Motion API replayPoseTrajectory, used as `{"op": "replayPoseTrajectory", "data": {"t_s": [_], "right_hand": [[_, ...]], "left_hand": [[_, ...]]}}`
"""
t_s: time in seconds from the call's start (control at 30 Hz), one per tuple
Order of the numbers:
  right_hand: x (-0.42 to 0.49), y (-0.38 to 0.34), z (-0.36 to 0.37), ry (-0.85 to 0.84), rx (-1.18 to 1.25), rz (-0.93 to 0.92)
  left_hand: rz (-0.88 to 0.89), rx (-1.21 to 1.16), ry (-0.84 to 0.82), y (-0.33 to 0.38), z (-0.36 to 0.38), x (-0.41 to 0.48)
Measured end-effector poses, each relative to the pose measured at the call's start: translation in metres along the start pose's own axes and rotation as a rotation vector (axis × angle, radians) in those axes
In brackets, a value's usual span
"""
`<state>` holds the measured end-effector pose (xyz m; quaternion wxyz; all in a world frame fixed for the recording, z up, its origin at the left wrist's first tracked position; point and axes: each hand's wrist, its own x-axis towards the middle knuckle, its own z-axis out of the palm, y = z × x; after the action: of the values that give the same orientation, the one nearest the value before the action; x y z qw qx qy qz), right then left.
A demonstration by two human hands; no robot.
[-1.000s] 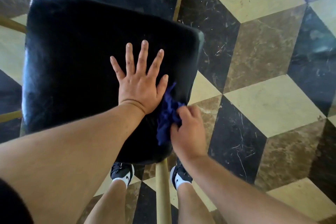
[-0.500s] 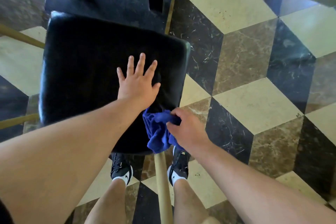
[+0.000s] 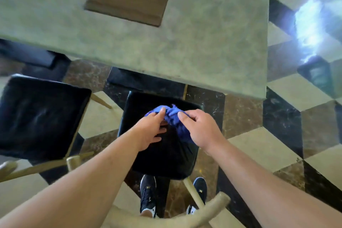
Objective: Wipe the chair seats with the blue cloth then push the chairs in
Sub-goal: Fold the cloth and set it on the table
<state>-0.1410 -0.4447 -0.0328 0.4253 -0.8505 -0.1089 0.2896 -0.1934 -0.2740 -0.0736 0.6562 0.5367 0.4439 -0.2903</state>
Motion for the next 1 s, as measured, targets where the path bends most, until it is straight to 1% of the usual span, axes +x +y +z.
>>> {"op": "replayPoseTrajectory", "data": {"t_s": [0.07,0.1,0.17,0.23,0.27,0.33,0.4,0.5,0.57,0.63,0.73,0.8,0.87,0.9,1.0], "right_hand": [[-0.012,-0.045,-0.01,0.035,0.098,-0.043],[-0.018,-0.068,-0.015,0.047,0.177,-0.036],[-0.028,-0.104,-0.022,0.045,0.312,-0.039],[-0.035,-0.131,-0.026,0.046,0.437,-0.036],[-0.037,-0.141,-0.028,0.044,0.492,-0.031],[-0.039,-0.155,-0.03,0.039,0.547,-0.043],[-0.037,-0.163,-0.035,0.04,0.545,-0.054],[-0.03,-0.169,-0.046,0.084,0.501,-0.058],[-0.024,-0.172,-0.052,0.111,0.427,-0.064],[-0.02,-0.178,-0.054,0.129,0.372,-0.079],[-0.014,-0.197,-0.056,0.143,0.411,-0.107],[-0.012,-0.216,-0.053,0.153,0.501,-0.157],[-0.008,-0.235,-0.047,0.187,0.537,-0.205],[-0.005,-0.244,-0.044,0.211,0.535,-0.223],[0.001,-0.267,-0.032,0.254,0.511,-0.217]], "left_hand": [[0.054,-0.016,0.079,0.02,-0.027,-0.03],[0.055,-0.061,0.078,0.03,-0.041,-0.046],[0.032,-0.15,-0.001,0.046,-0.062,-0.072],[0.011,-0.151,-0.142,0.061,-0.074,-0.101],[0.02,-0.143,-0.202,0.066,-0.076,-0.113],[0.088,-0.159,-0.243,0.076,-0.074,-0.132],[0.223,-0.139,-0.157,0.089,-0.069,-0.146],[0.431,-0.006,0.082,0.111,-0.069,-0.161],[0.532,-0.02,0.222,0.127,-0.077,-0.171],[0.592,-0.036,0.303,0.142,-0.088,-0.184],[0.65,0.001,0.349,0.155,-0.107,-0.198],[0.718,0.145,0.433,0.161,-0.122,-0.203],[0.785,0.183,0.495,0.171,-0.141,-0.203],[0.815,0.136,0.478,0.178,-0.151,-0.204],[0.819,-0.047,0.327,0.204,-0.182,-0.214]]}}
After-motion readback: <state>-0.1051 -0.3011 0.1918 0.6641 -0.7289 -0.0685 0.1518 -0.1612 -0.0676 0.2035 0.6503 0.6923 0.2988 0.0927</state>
